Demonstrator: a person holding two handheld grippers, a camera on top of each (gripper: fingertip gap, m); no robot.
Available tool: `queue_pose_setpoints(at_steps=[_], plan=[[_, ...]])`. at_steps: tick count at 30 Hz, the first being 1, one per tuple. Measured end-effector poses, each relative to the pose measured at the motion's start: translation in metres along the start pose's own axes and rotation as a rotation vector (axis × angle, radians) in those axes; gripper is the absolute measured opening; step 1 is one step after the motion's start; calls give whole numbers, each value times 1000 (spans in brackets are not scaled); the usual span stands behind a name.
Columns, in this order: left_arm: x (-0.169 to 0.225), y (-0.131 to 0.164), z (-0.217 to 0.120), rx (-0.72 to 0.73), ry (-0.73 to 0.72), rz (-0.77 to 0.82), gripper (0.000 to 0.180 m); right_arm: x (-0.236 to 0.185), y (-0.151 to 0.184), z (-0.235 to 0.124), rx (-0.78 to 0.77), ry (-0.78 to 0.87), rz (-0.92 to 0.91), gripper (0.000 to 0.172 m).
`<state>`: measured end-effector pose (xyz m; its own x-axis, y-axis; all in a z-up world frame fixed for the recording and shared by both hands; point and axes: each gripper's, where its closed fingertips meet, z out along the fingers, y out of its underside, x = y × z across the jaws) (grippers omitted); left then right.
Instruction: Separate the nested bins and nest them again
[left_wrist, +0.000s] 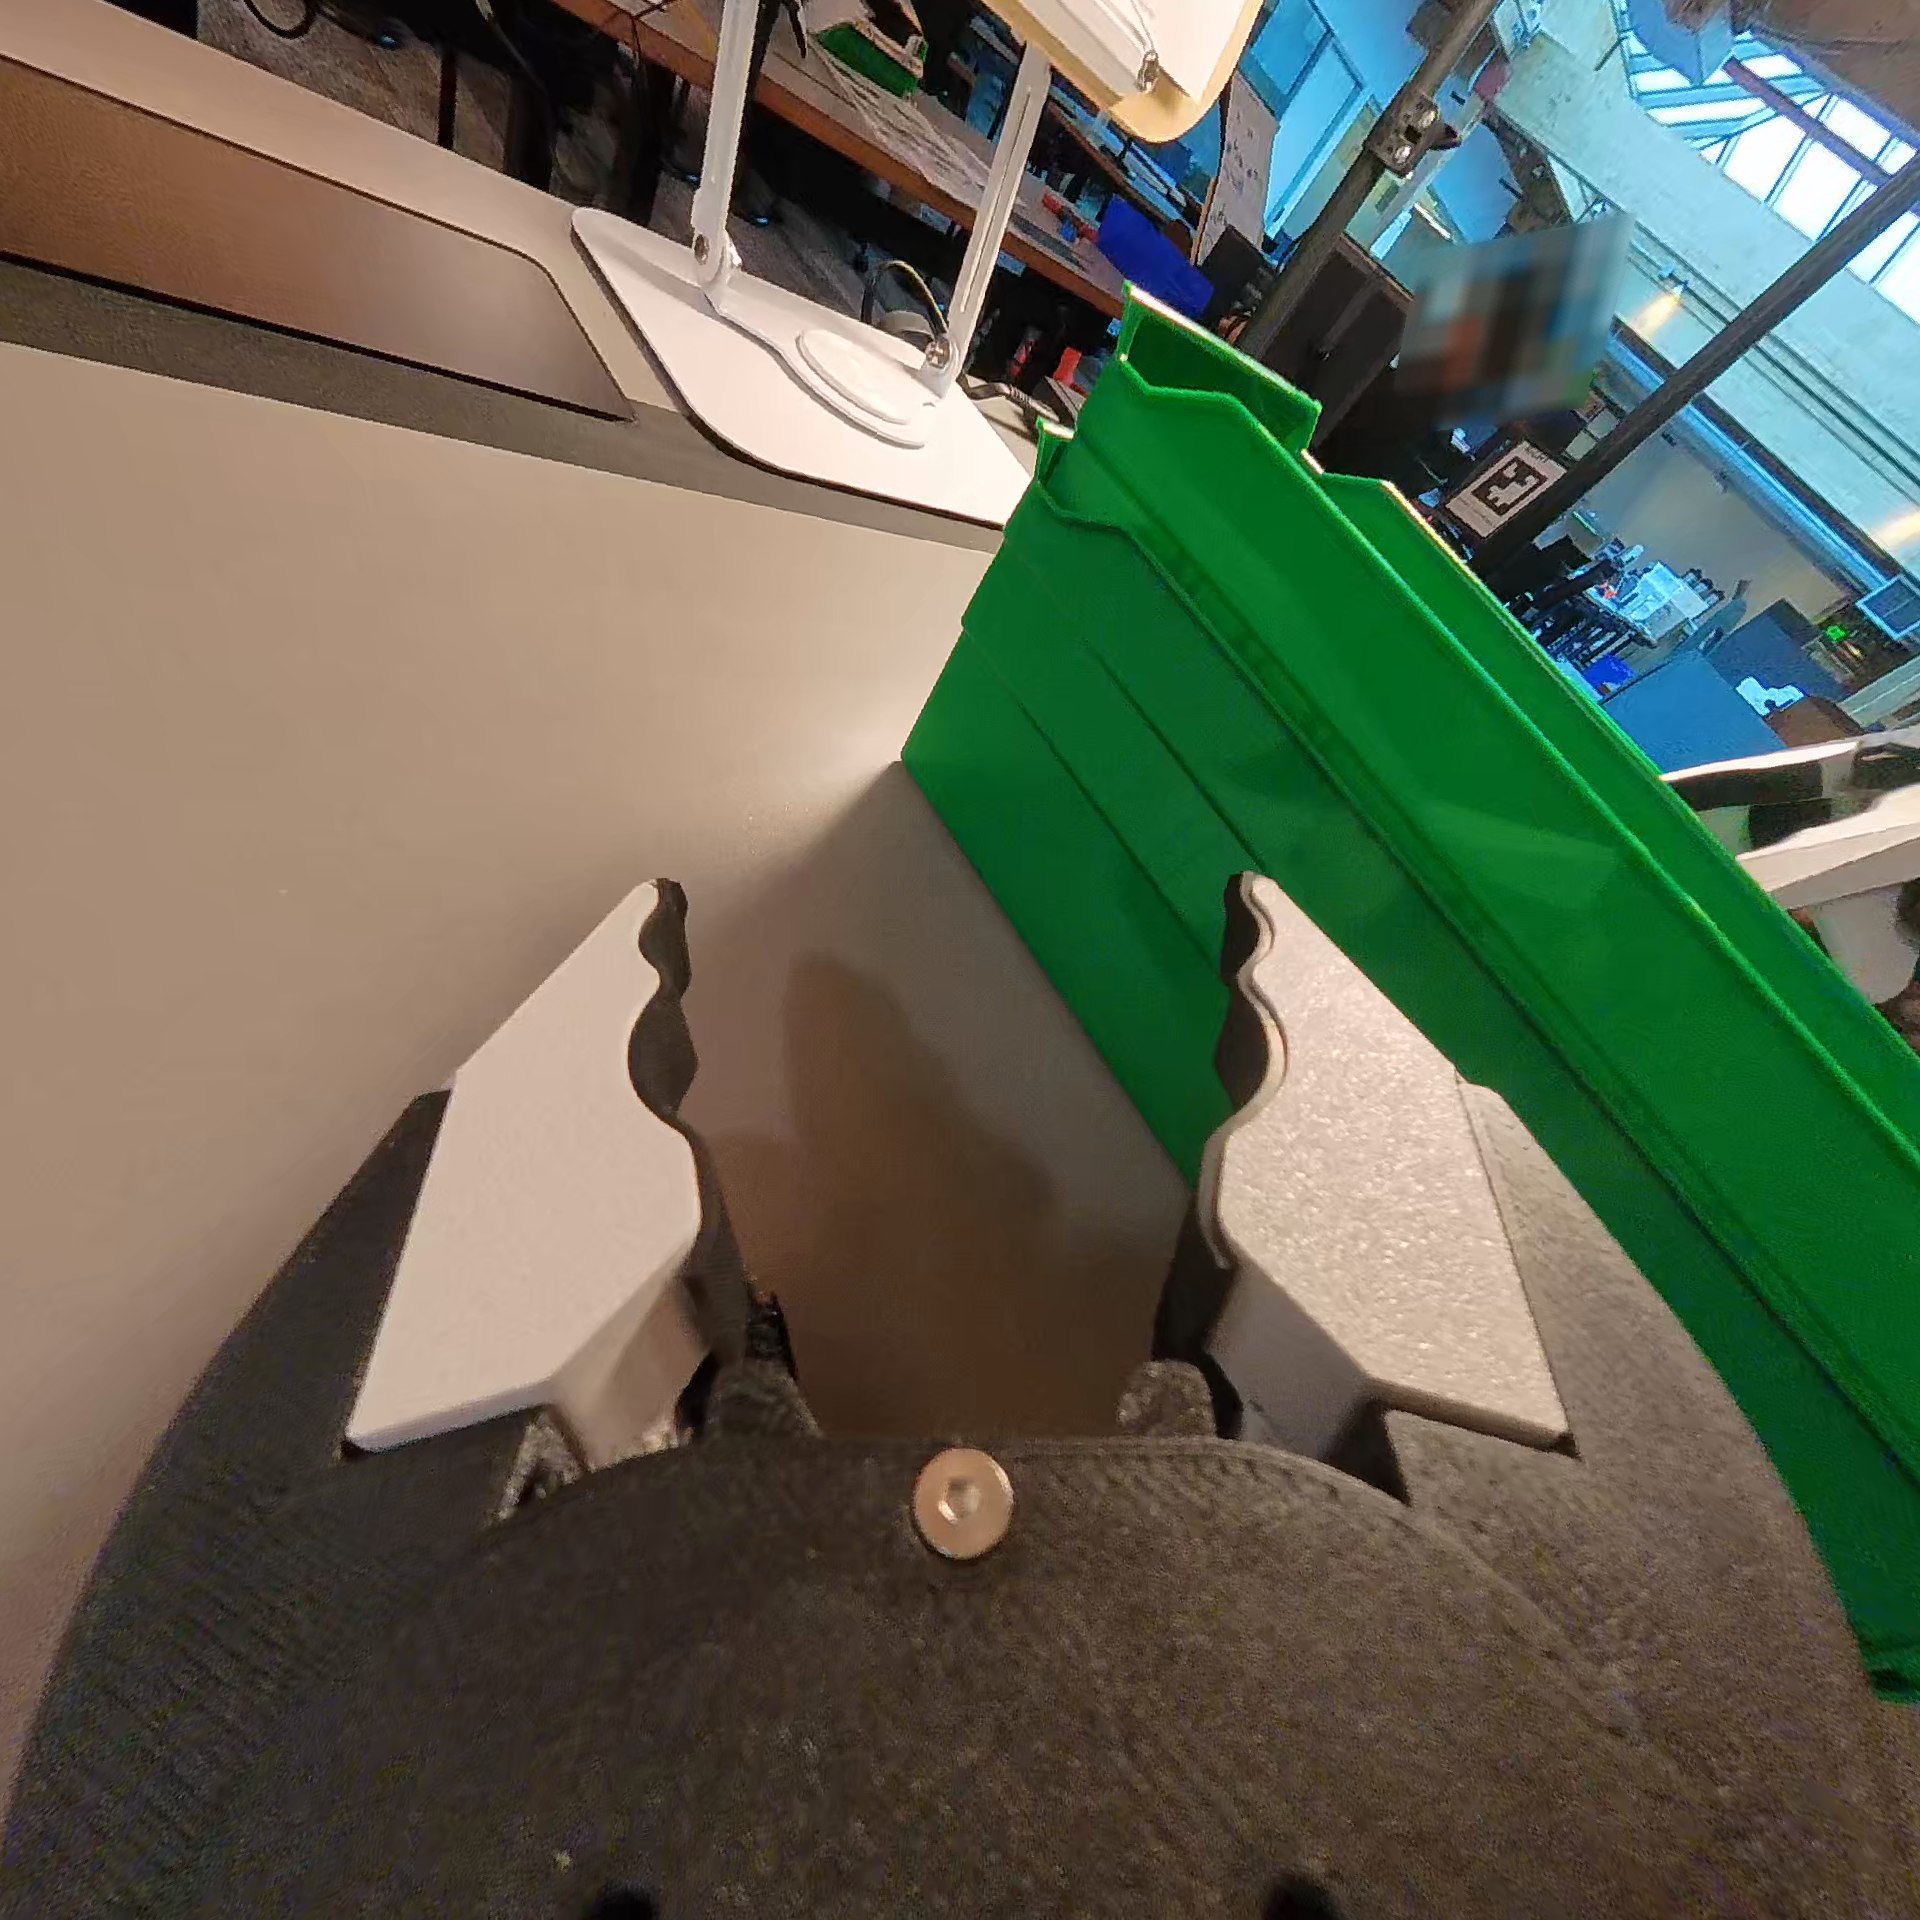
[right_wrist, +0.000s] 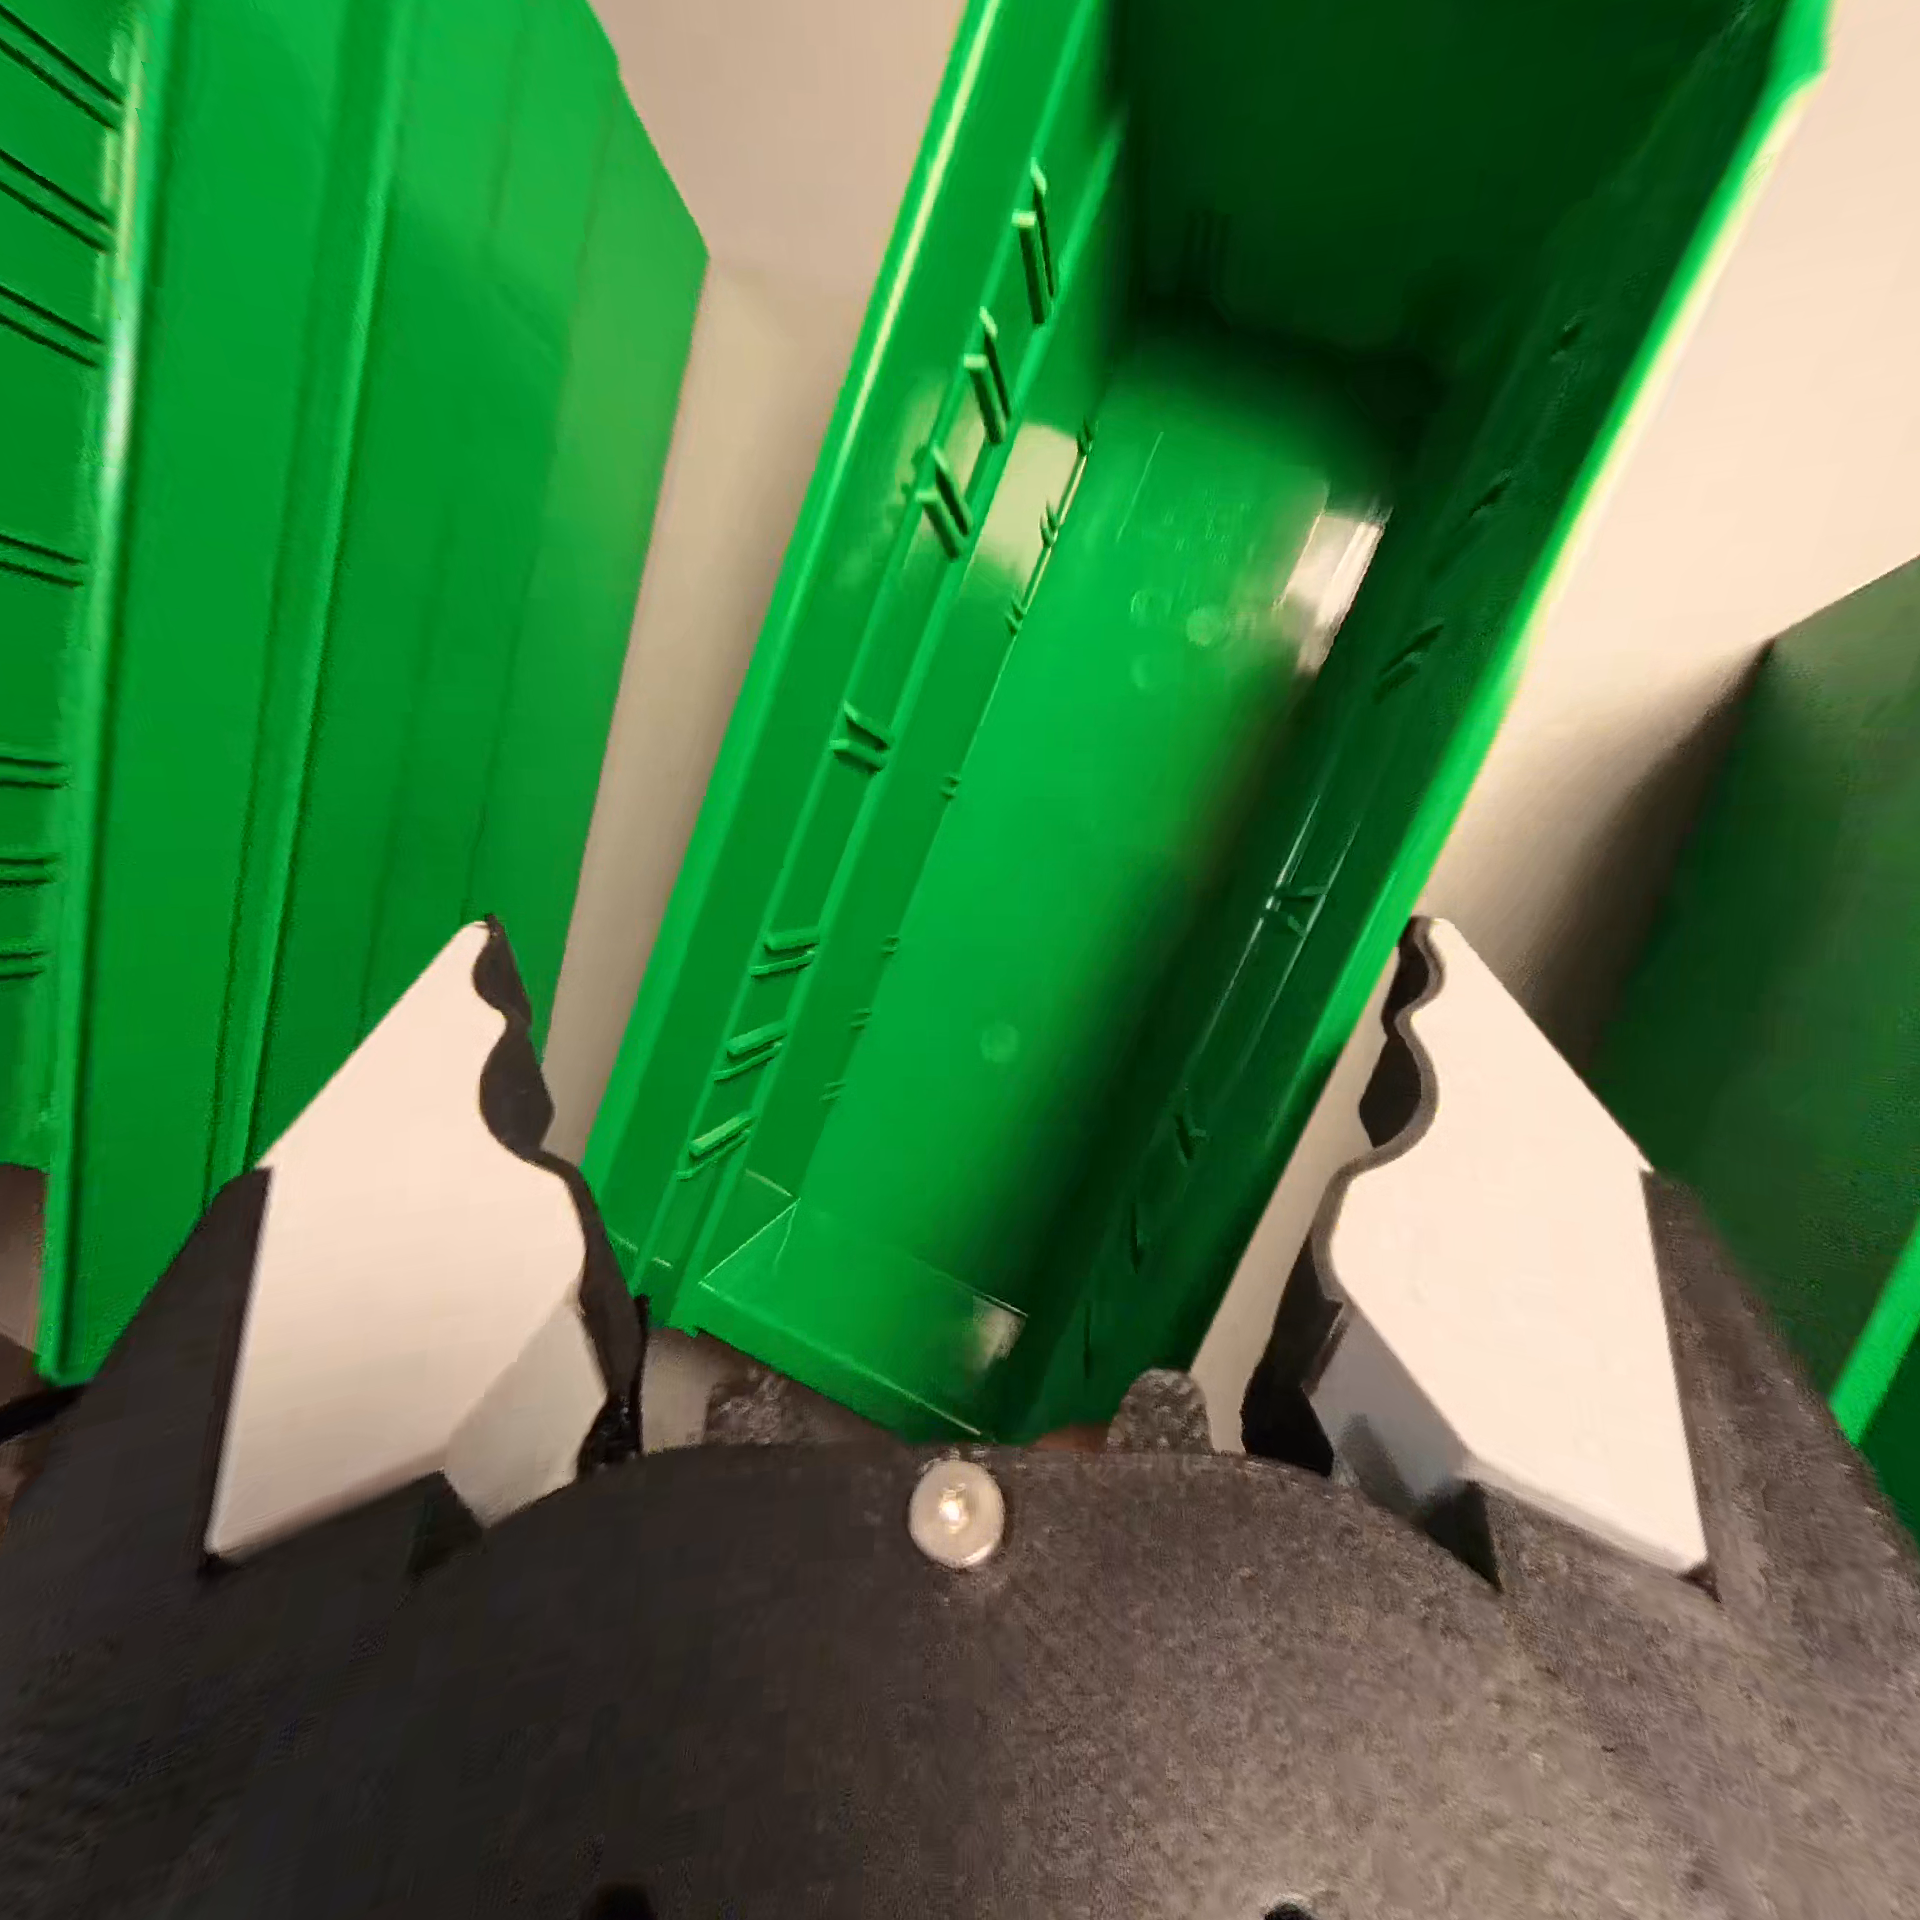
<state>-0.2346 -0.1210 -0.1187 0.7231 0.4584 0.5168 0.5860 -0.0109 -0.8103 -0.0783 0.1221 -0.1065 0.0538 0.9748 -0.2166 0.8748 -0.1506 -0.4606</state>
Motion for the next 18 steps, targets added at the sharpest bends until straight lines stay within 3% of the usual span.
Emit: queue_pose_setpoints(at_steps=[10,18], plan=[[-1,0,0,-2,-1,-8,100,8,19,19,-203,62,-23,158],[0,2,1,-10,-6,0,100,9,19,12,-265,14,-50,131]])
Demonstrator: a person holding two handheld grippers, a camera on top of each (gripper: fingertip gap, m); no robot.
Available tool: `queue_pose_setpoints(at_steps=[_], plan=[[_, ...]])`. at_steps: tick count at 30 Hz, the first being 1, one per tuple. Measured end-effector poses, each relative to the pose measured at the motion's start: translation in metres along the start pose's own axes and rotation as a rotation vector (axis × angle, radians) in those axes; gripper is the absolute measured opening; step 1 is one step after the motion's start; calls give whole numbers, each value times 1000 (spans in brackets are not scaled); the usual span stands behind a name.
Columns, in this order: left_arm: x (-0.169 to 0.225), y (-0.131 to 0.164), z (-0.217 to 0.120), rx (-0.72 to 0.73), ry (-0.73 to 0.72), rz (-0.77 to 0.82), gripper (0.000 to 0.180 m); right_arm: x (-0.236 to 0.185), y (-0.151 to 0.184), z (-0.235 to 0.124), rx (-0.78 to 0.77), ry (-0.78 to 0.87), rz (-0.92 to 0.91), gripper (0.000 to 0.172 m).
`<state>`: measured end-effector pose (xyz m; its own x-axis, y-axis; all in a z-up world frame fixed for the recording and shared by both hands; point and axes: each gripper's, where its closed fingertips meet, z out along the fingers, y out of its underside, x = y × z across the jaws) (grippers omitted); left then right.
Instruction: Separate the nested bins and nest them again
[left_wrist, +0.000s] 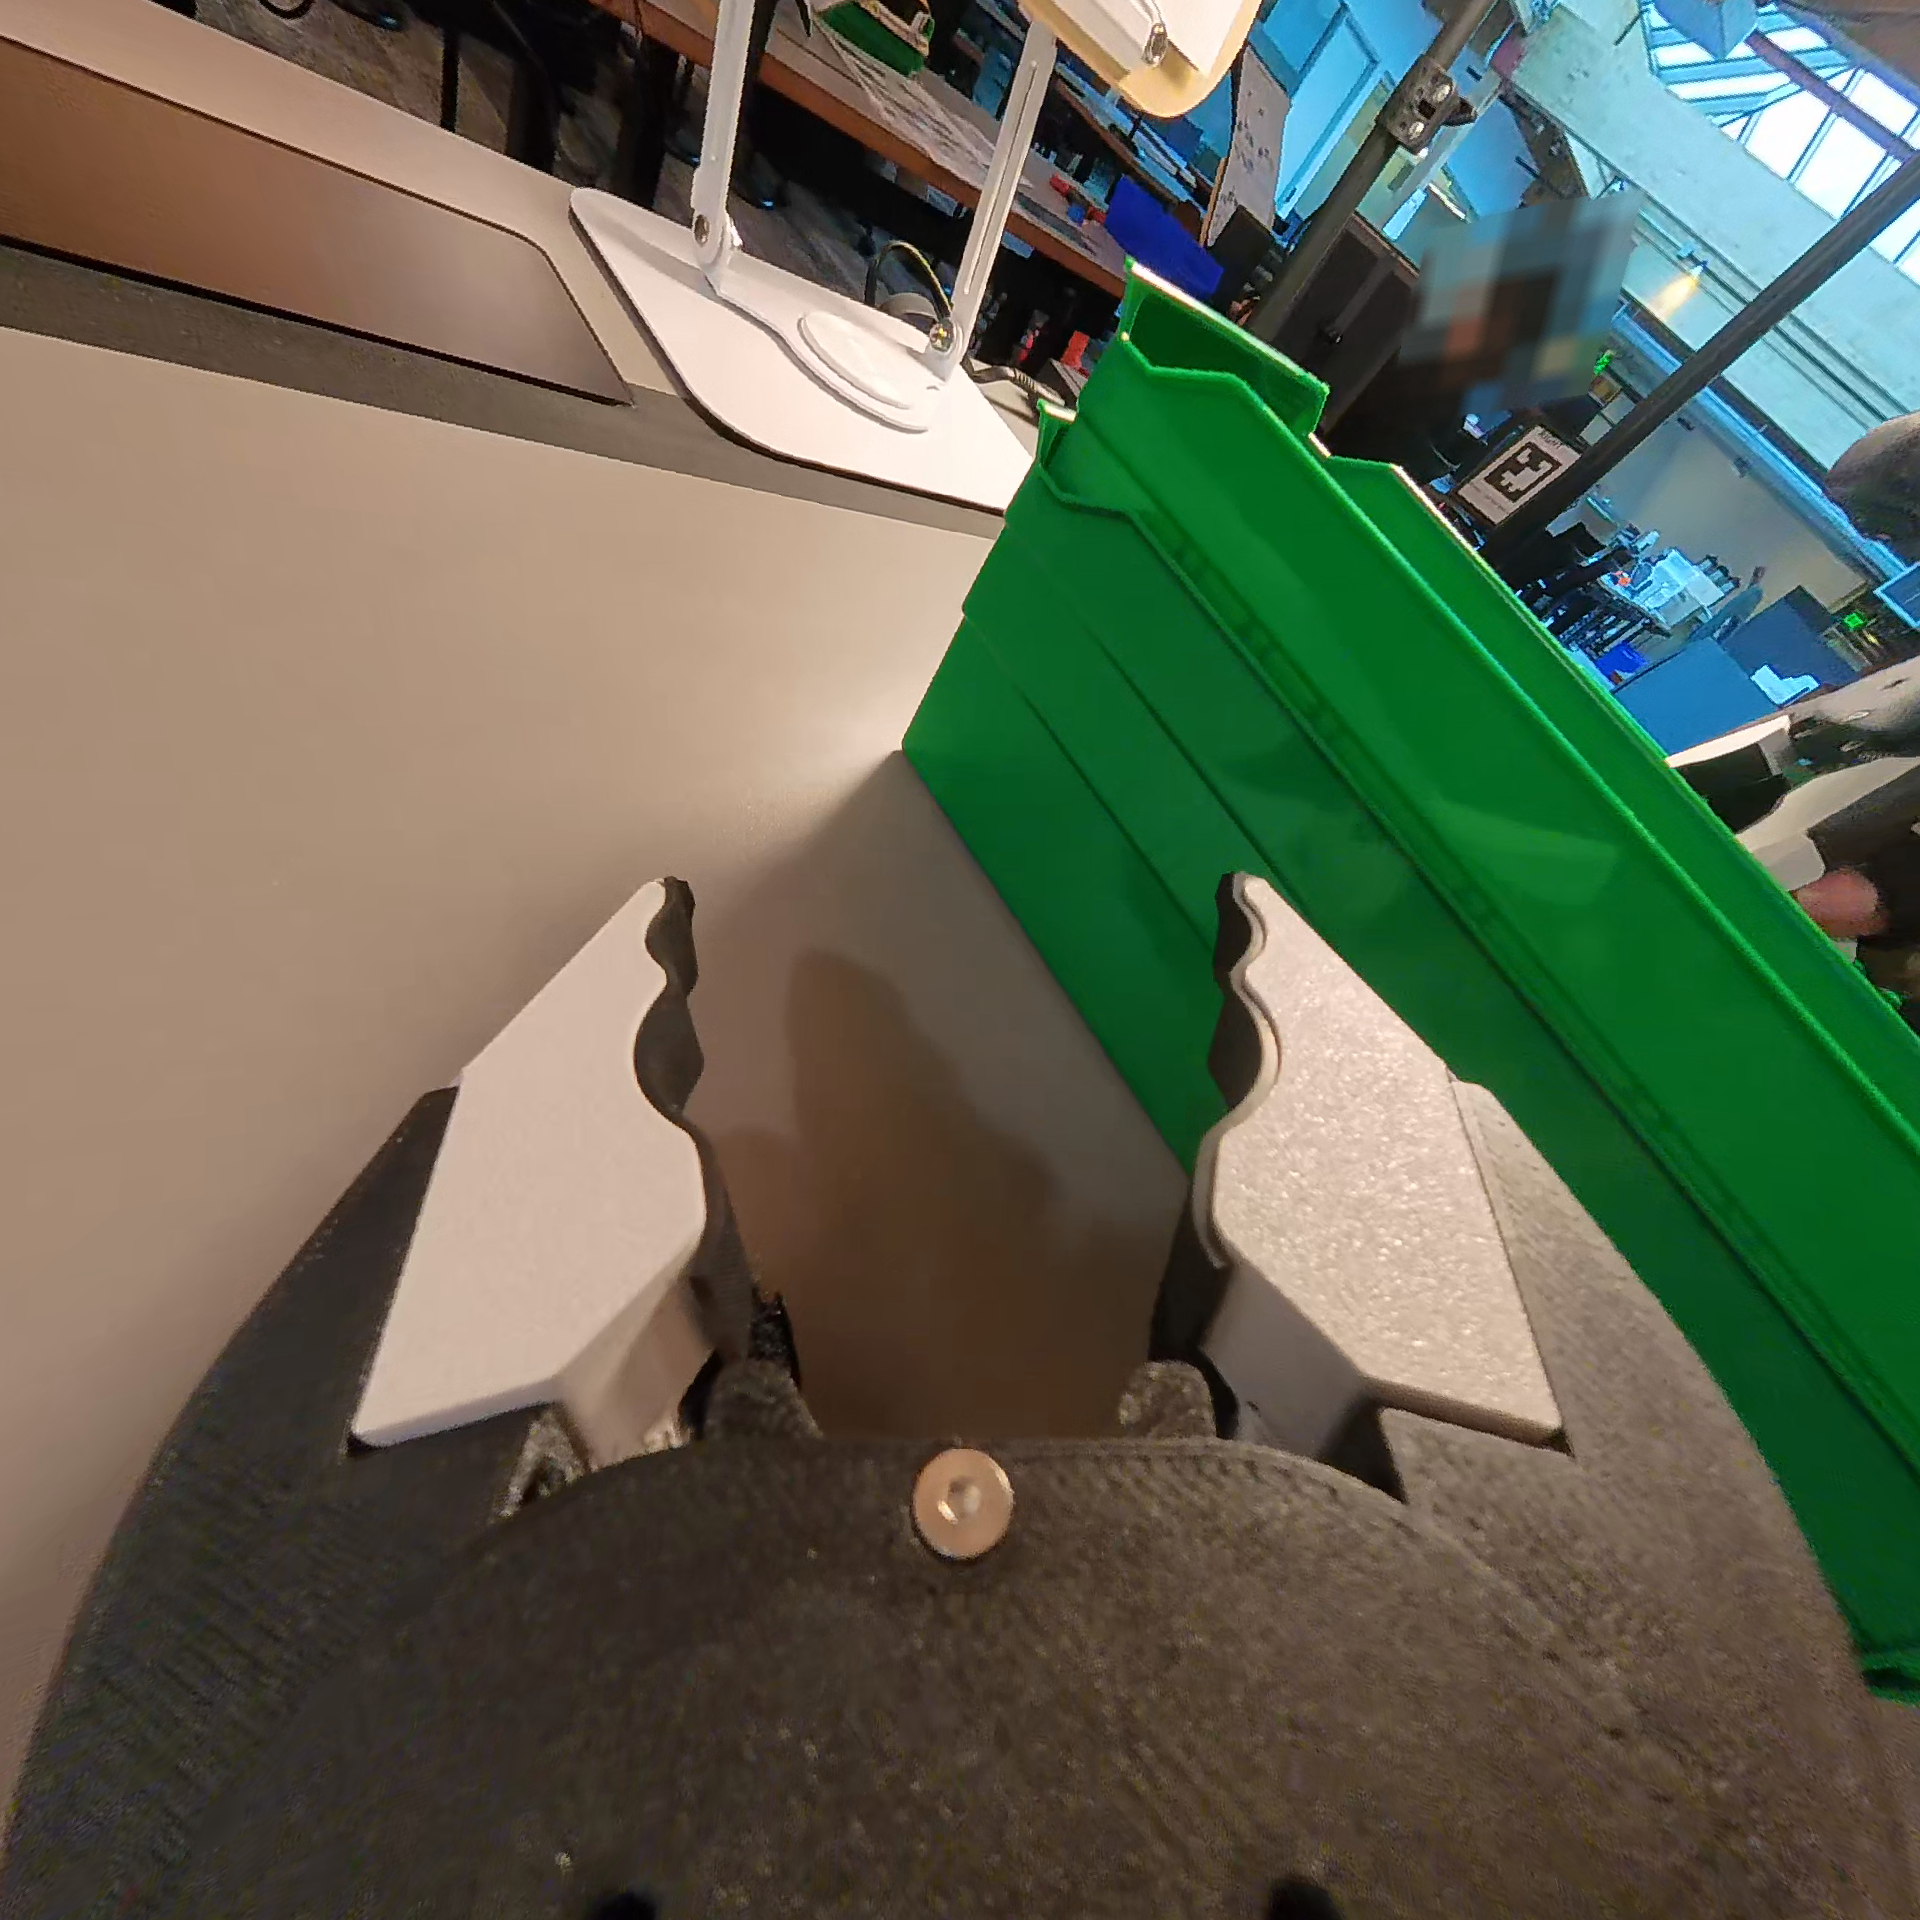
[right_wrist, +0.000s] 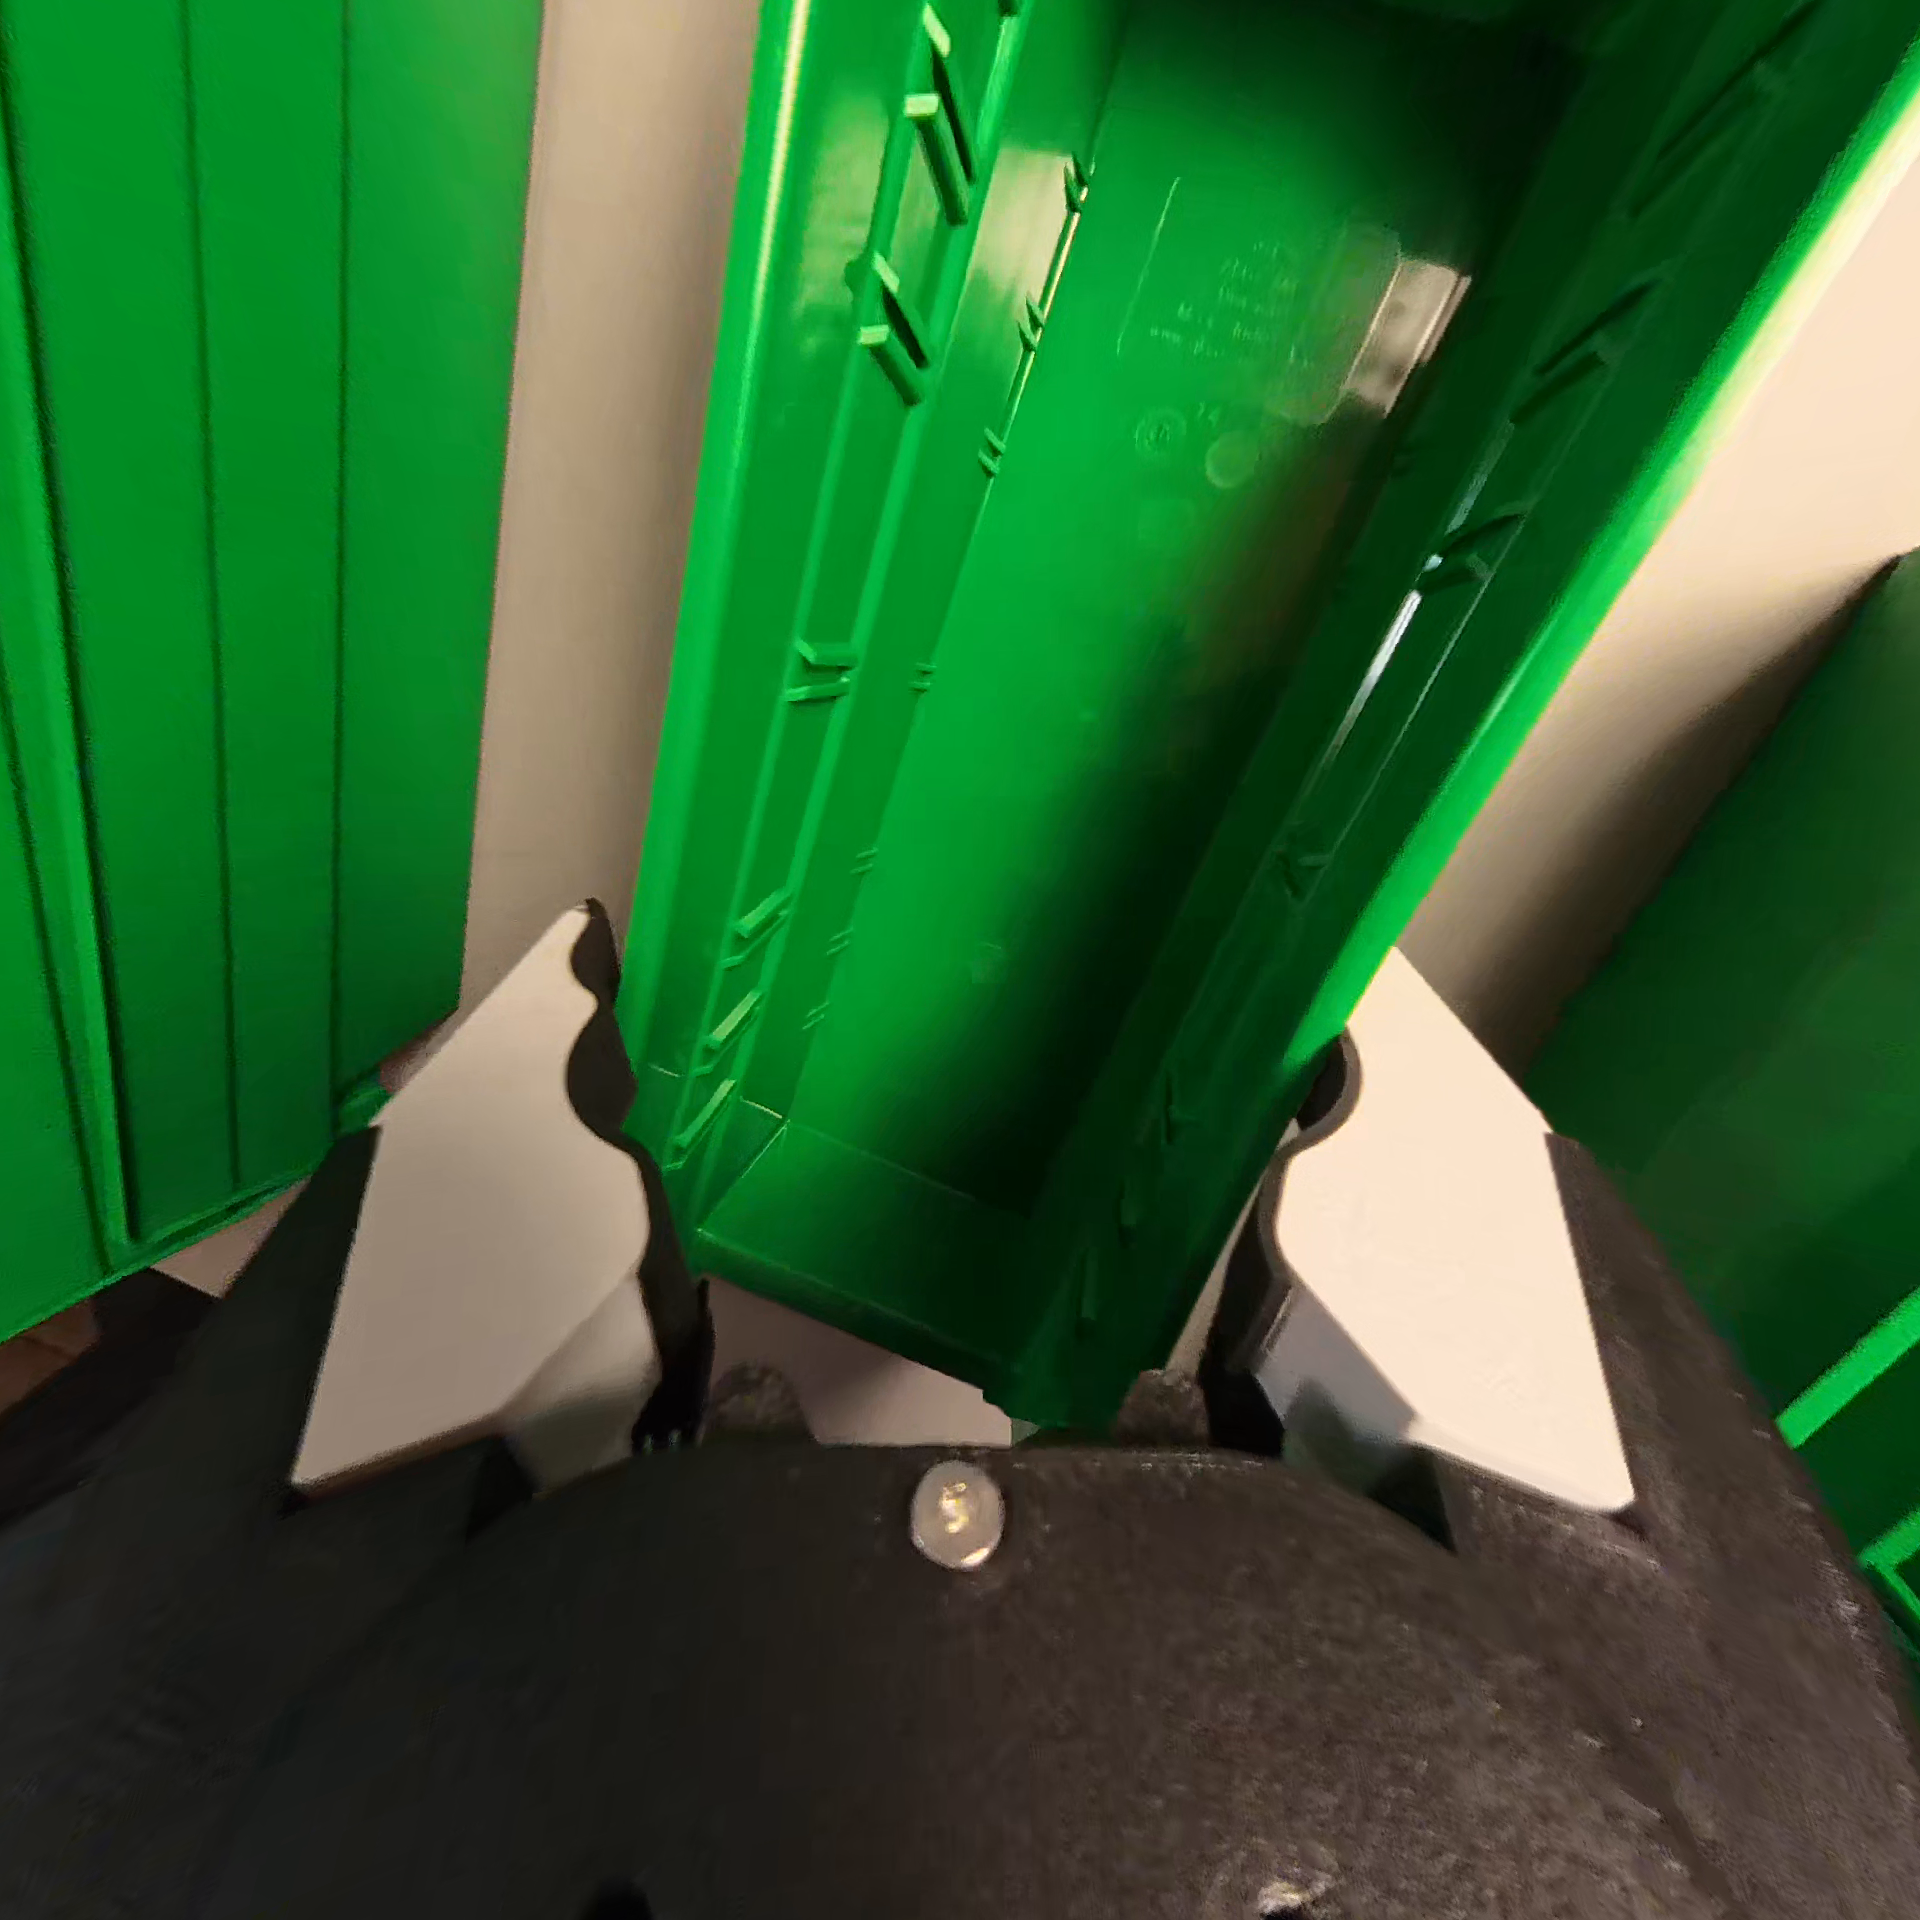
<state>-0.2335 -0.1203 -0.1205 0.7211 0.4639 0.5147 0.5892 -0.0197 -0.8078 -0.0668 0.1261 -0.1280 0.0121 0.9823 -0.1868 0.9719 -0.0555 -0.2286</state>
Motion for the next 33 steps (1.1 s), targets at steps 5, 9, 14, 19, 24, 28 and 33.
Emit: queue_pose_setpoints(at_steps=[5,9,14,19,24,28,33], plan=[[0,0,0,-1,4,-2,100,-1,2,-7,-15,-33,-1,116],[0,0,1,-3,4,-2,100,-15,-4,-26,35,-131,-4,115],[0,-1,0,2,8,-11,99,-40,-26,-78,197,-257,-4,115],[0,0,1,0,3,-9,99,-102,-57,-146,382,-429,-34,115],[0,-1,0,5,7,-12,98,-188,-75,-154,379,-682,-33,115],[0,-2,0,9,9,-16,99,-198,-83,-110,302,-599,6,115],[0,-1,0,5,3,-9,99,-186,-88,-88,306,-507,60,116]])
